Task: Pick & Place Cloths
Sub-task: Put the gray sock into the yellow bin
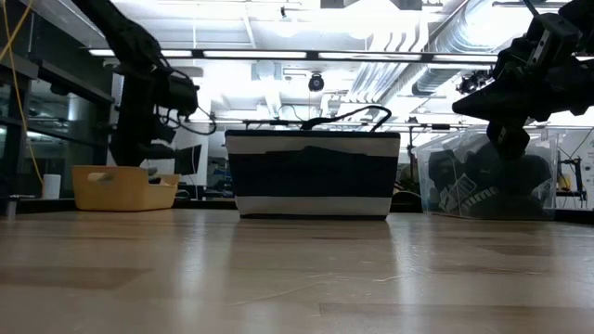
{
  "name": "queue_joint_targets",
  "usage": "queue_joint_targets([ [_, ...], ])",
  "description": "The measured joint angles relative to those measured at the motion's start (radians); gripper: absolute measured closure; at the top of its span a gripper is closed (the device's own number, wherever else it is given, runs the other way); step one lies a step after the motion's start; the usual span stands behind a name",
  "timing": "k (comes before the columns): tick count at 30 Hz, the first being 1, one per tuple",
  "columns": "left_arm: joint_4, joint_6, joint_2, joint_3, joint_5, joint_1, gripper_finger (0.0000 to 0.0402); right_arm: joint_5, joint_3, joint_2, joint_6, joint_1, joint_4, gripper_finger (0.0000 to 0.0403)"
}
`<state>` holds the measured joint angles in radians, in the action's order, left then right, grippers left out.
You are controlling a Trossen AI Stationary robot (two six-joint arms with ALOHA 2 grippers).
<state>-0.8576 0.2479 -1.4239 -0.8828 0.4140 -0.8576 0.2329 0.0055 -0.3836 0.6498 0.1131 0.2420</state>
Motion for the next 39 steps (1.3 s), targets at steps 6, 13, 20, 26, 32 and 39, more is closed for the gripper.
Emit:
queue_joint_targets([
  [6,0.041,0.001,0.000,0.054,-0.016,-0.027,0.0397,0.000,0.000,0.000,0.000,0.000,0.000,0.0400],
  [13,0.043,0.012,0.002,0.054,-0.035,-0.026,0.0361,0.000,0.000,0.000,0.000,0.000,0.000,0.0400],
  [20,0.017,0.012,0.032,0.054,-0.038,-0.026,0.0253,0.000,0.000,0.000,0.000,0.000,0.000,0.0400],
  [26,-0.004,0.011,0.107,0.054,-0.046,-0.026,0.0158,0.000,0.000,0.000,0.000,0.000,0.000,0.0400],
  [32,-0.015,0.011,0.174,0.054,-0.047,-0.009,0.0118,0.000,0.000,0.000,0.000,0.000,0.000,0.0400],
  [39,-0.016,-0.010,0.263,0.054,-0.060,0.048,0.0117,0.000,0.000,0.000,0.000,0.000,0.000,0.0400],
])
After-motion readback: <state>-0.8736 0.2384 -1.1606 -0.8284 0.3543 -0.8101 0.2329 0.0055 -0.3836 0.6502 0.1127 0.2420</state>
